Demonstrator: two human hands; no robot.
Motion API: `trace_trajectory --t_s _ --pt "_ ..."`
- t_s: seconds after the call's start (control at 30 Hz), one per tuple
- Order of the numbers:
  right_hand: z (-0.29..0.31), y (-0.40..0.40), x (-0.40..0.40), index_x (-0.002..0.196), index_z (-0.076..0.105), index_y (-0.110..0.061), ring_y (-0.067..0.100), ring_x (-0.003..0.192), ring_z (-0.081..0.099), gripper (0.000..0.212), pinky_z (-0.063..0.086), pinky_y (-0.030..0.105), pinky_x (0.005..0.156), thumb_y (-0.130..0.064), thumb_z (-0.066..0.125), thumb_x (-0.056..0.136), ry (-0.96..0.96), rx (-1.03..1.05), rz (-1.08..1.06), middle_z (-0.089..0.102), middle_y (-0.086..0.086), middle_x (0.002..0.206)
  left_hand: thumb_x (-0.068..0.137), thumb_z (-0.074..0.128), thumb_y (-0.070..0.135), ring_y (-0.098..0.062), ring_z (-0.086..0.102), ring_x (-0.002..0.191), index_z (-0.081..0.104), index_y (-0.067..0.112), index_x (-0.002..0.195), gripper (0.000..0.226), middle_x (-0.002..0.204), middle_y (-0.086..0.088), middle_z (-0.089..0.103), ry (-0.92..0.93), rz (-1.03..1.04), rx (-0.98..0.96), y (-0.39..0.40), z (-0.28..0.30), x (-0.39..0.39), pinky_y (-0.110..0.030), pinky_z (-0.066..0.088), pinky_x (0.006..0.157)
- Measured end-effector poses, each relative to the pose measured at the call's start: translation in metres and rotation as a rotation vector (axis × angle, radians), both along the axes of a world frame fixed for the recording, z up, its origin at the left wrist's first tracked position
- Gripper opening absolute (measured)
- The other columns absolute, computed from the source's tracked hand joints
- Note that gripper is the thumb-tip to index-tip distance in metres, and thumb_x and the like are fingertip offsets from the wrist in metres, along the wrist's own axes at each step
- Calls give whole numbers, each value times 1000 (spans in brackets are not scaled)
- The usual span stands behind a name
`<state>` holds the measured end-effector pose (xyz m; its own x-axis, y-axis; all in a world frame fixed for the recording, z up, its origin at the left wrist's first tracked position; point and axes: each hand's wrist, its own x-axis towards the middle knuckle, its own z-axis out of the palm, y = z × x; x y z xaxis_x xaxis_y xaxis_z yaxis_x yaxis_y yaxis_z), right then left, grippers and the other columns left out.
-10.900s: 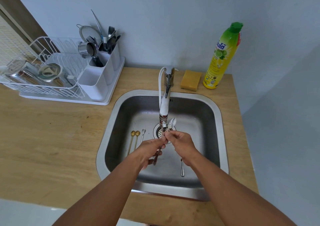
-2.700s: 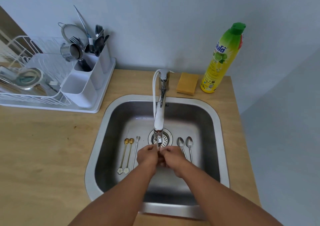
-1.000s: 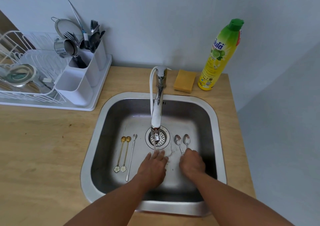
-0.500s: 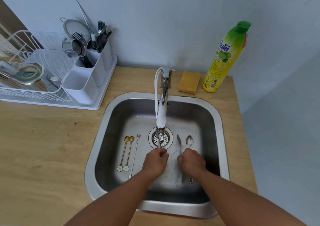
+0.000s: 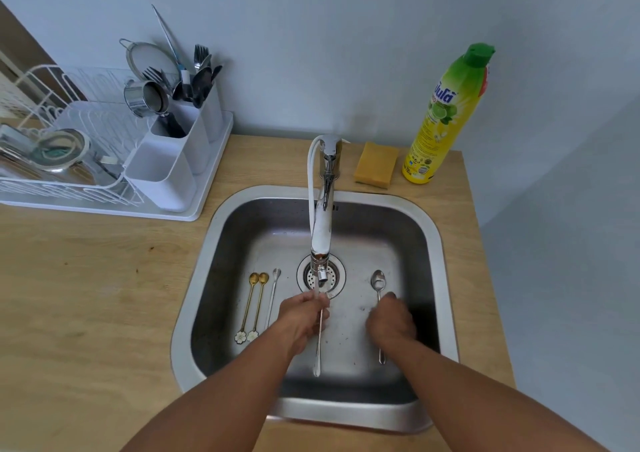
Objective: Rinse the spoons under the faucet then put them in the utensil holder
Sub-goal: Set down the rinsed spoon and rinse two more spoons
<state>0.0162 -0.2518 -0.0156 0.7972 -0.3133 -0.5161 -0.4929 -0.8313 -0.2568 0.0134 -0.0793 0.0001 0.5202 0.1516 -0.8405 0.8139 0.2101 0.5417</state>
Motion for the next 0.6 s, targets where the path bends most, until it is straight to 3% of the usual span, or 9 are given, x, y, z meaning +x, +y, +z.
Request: trace_trajectory --t_s 0.1,0.23,0.37,0.5,0.6 --pt "-4 -3 -2 123 61 -4 35 110 69 33 57 38 84 -16 63 93 104 -14 -59 67 15 123 95 70 9 -18 67 59 75 2 101 10 73 -10 73 42 1 -55 10 -1 -7 -33 59 64" --pt "0 -4 1 115 67 -11 31 109 68 24 55 32 80 -18 57 94 173 -26 19 67 10 121 98 66 12 -20 69 63 73 1 99 13 79 -13 72 73 8 -101 17 -2 -12 -37 60 70" --pt "9 0 1 100 61 -18 26 96 64 20 45 29 70 -34 50 95 210 25 146 66 7 113 99 67 14 -19 69 64 72 0 98 14 81 -12 71 80 19 -127 19 1 -17 -36 61 64" --pt "12 24 -5 63 57 -18 14 53 53 29 41 29 57 -21 58 93 172 526 103 58 2 61 99 67 13 -18 71 65 72 1 97 14 79 -9 73 96 49 -119 22 2 -19 -36 62 59" --pt "20 43 -11 83 64 -19 2 51 59 12 47 24 48 -22 70 92 193 798 -33 65 -6 65 100 65 12 -14 72 58 72 3 97 12 73 -6 76 98 88 -75 28 2 -19 -32 60 56"
